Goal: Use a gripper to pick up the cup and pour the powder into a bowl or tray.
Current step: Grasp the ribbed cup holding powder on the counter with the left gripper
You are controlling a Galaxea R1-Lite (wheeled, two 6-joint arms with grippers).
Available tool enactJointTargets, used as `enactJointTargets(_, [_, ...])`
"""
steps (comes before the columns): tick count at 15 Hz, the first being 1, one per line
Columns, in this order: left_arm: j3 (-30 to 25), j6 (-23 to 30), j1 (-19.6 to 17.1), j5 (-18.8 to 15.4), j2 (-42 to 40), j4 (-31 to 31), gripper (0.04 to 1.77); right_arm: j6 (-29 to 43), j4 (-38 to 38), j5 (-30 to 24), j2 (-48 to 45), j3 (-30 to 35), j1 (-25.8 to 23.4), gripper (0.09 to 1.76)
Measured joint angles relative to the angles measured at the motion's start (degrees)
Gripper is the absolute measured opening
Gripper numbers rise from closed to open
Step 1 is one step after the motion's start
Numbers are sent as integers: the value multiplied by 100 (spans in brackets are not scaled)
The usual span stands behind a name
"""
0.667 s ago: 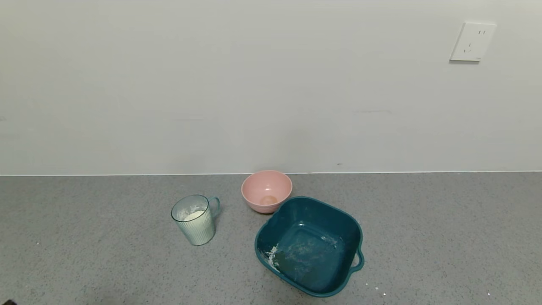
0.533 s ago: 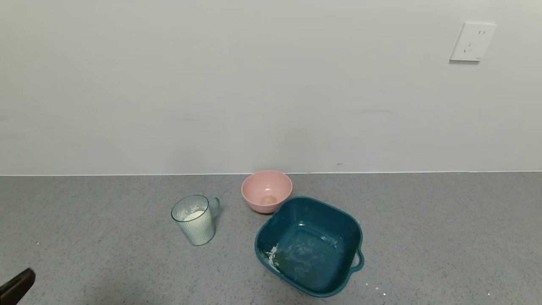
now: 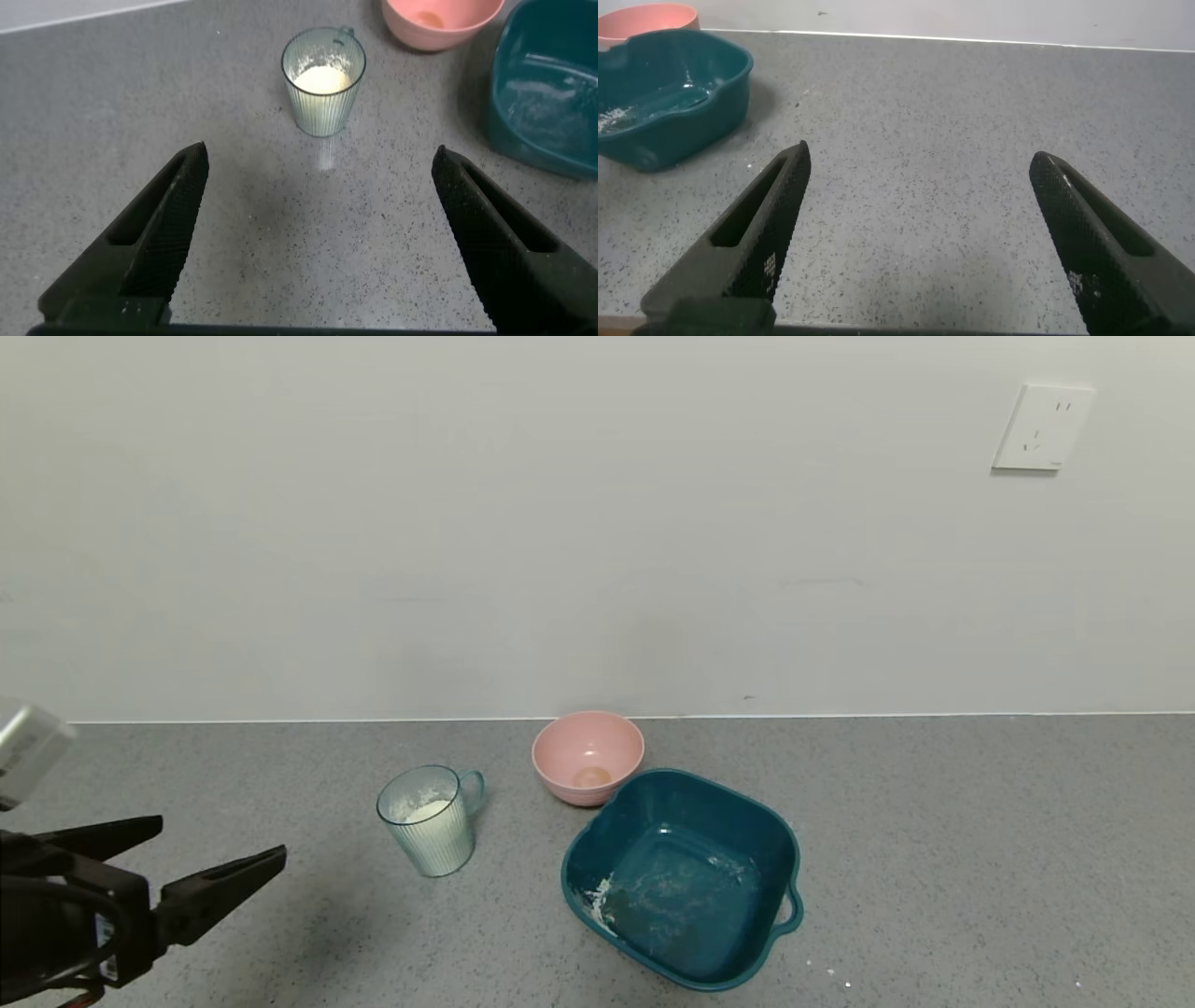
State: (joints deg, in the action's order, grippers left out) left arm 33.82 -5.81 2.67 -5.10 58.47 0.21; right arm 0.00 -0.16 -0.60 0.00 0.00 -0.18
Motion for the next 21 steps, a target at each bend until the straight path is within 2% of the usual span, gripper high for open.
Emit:
enactJointTargets(7, [-725,-168,-22,-83,1469,-1435,172,0,0,0,0,0,0,171])
enactJointTargets(14, [-1506,-306,11,-599,2673,-3261,172,0,0,0,0,0,0,171])
enactJointTargets(21, [-1718,-457,22,-567,3819,-4392,172,0,0,0,0,0,0,171])
